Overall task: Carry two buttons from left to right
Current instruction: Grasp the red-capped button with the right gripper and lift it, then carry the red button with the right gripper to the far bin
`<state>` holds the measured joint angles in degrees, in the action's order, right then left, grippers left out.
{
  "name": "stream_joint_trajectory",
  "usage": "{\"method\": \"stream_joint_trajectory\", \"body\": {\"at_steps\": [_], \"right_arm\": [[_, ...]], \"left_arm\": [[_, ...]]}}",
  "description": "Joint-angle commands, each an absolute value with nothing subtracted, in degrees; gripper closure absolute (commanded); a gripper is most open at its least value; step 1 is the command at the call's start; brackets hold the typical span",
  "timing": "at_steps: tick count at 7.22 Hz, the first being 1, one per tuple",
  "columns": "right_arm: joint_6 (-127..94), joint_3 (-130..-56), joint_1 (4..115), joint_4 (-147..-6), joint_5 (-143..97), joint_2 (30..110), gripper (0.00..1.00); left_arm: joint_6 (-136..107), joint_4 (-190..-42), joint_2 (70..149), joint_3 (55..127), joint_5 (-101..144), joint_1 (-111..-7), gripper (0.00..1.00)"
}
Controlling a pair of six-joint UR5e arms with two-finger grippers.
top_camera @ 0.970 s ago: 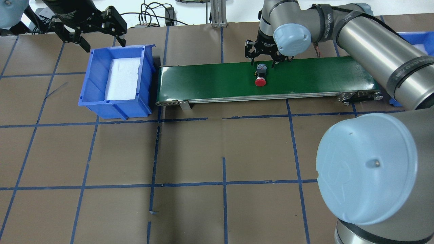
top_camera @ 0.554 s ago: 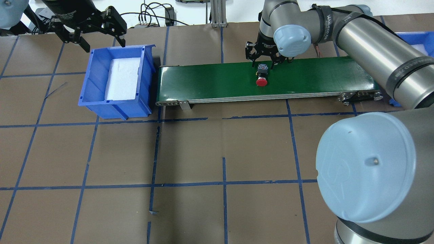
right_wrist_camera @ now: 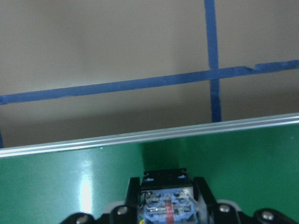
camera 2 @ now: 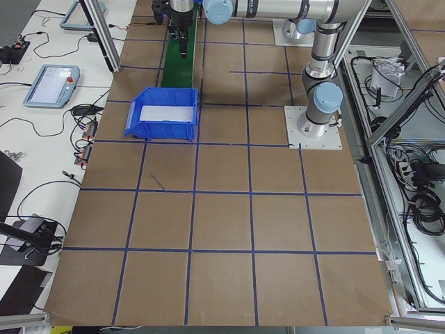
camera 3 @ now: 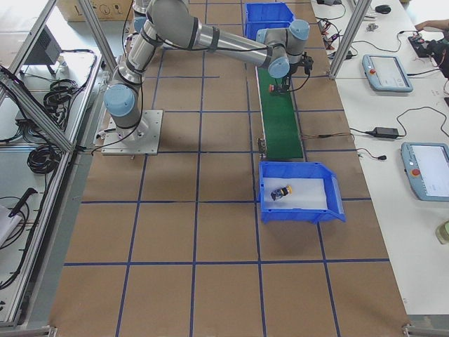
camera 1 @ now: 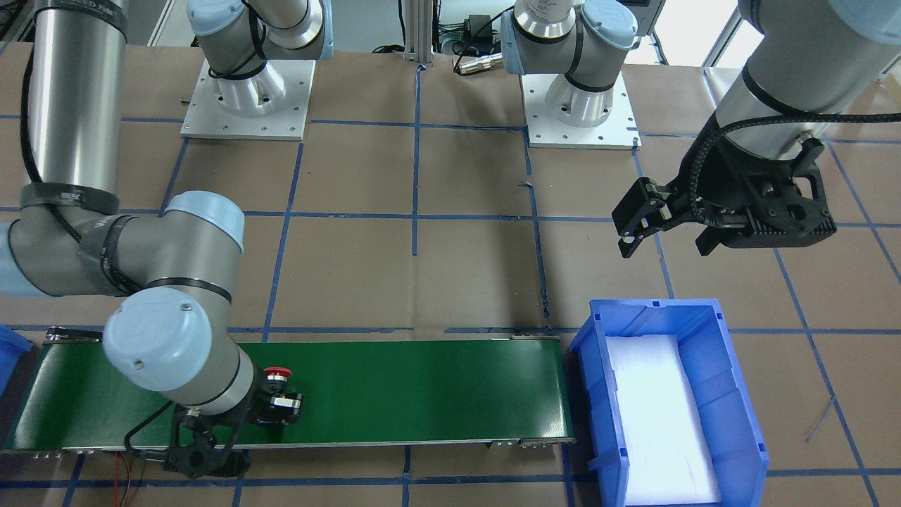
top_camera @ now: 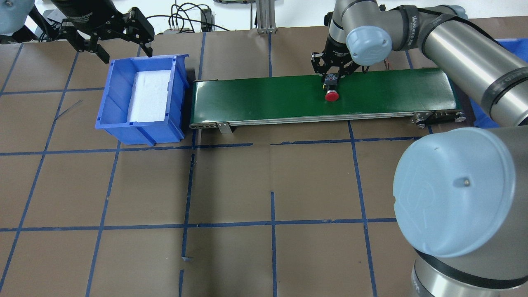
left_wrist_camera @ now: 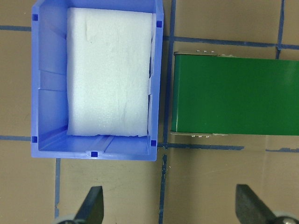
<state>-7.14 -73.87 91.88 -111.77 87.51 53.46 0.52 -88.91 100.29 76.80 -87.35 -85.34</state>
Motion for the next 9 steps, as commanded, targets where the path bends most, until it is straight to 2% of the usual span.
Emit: {"method": "stream_joint_trajectory", "body": {"at_steps": [1, 3, 9], "right_arm": [[5.12, -69.29, 85.29, -105.25, 87.97, 54.14, 0.93], [17.96, -65.05, 78.69, -99.42, 90.94, 54.4, 0.93], [46.56, -58.99, 59.7, -95.99, 93.16, 55.46, 0.93]], "left_arm": [[0.53, -88.86, 100.28, 76.82, -87.36, -85.34, 0.0], [0.53, -88.86, 100.28, 76.73, -87.36, -85.34, 0.0], [0.53, -88.95, 100.28, 76.82, -87.54, -85.34, 0.0]]}}
